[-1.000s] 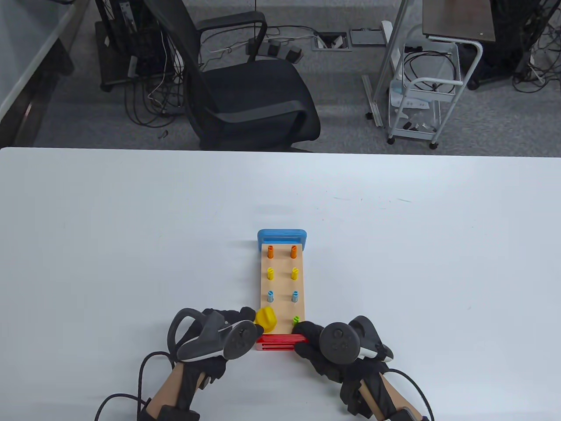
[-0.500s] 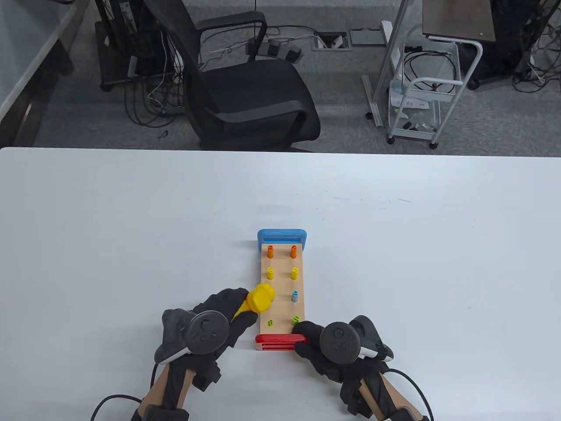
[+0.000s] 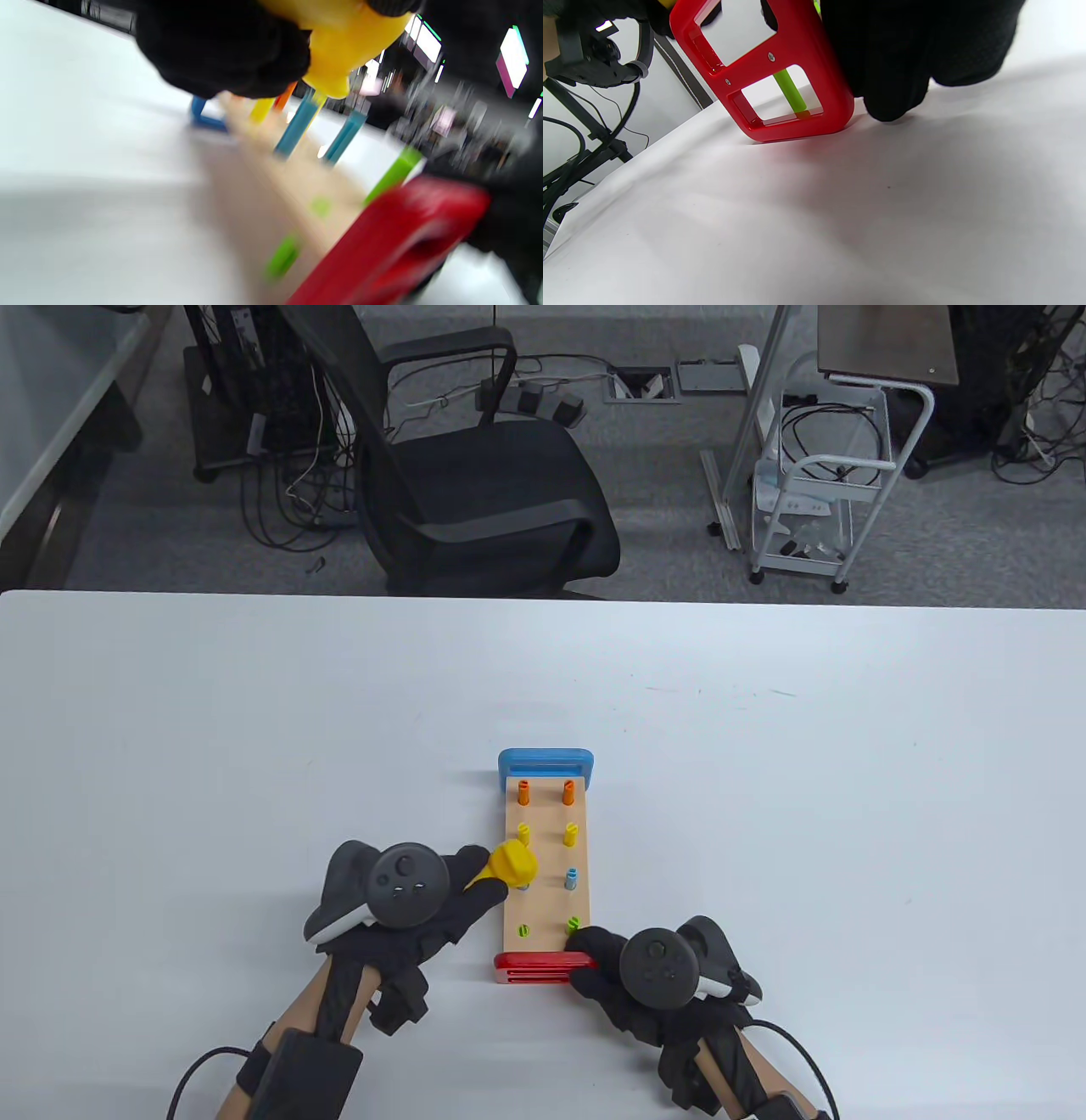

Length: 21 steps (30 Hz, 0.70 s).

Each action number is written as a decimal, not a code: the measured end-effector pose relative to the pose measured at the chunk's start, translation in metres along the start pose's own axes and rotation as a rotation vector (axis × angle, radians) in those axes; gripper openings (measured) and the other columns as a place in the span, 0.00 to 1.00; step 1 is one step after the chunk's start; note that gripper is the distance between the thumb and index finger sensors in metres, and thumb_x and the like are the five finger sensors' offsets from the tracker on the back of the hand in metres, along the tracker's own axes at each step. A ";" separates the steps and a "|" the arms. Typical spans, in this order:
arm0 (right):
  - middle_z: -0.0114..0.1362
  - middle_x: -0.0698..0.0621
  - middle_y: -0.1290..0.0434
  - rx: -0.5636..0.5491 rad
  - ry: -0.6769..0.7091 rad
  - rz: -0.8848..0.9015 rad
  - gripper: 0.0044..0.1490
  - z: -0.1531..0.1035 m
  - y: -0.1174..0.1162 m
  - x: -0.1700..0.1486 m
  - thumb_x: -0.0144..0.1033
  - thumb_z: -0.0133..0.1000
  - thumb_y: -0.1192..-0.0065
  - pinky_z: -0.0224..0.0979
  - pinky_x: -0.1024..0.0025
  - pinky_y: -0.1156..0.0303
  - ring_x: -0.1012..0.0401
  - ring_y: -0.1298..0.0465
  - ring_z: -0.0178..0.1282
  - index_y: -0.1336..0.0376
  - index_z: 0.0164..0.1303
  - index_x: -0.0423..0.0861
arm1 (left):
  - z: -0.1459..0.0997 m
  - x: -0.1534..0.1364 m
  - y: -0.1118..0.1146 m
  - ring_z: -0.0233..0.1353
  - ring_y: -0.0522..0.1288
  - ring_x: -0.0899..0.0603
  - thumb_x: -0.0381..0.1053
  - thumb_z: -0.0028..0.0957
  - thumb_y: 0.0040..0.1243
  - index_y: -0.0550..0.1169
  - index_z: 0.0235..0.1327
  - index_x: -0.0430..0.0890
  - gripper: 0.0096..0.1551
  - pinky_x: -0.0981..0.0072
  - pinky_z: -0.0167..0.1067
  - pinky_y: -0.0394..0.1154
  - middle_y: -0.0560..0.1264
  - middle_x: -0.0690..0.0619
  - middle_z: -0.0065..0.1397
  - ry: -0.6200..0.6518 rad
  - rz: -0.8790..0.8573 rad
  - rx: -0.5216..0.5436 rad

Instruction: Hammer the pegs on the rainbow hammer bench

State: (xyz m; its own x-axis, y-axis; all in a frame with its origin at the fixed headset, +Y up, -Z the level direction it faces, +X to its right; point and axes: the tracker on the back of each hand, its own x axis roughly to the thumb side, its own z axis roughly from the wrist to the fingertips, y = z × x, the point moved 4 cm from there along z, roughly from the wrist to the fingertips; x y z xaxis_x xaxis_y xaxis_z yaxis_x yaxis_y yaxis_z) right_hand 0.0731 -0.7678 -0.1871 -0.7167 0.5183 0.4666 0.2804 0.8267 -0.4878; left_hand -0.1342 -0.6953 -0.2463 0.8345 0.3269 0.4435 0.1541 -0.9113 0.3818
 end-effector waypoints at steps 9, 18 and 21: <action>0.79 0.28 0.35 -0.003 0.002 0.005 0.39 0.000 0.000 0.000 0.50 0.63 0.70 0.67 0.34 0.32 0.36 0.27 0.67 0.54 0.81 0.41 | 0.002 0.002 -0.006 0.32 0.86 0.44 0.65 0.60 0.44 0.75 0.70 0.37 0.40 0.64 0.28 0.82 0.87 0.43 0.46 0.041 -0.059 0.165; 0.79 0.28 0.35 -0.003 0.002 0.002 0.39 0.000 0.000 -0.001 0.50 0.63 0.70 0.67 0.34 0.32 0.36 0.27 0.67 0.54 0.81 0.41 | -0.004 0.003 -0.019 0.31 0.86 0.44 0.65 0.61 0.43 0.74 0.70 0.38 0.40 0.63 0.28 0.82 0.87 0.44 0.46 0.057 -0.122 0.239; 0.79 0.28 0.35 -0.002 0.002 0.003 0.39 0.000 0.000 0.000 0.50 0.63 0.70 0.67 0.34 0.32 0.36 0.27 0.67 0.55 0.81 0.41 | 0.004 0.003 -0.003 0.34 0.86 0.50 0.68 0.61 0.36 0.69 0.72 0.42 0.39 0.69 0.31 0.83 0.85 0.51 0.49 0.041 0.087 0.000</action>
State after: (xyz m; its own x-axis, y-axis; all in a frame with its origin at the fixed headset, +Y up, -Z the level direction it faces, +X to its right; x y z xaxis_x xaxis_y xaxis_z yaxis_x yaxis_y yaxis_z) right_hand 0.0733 -0.7682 -0.1872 -0.7146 0.5211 0.4667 0.2835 0.8256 -0.4878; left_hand -0.1300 -0.6929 -0.2494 0.8225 0.2567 0.5075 0.0823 -0.9366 0.3405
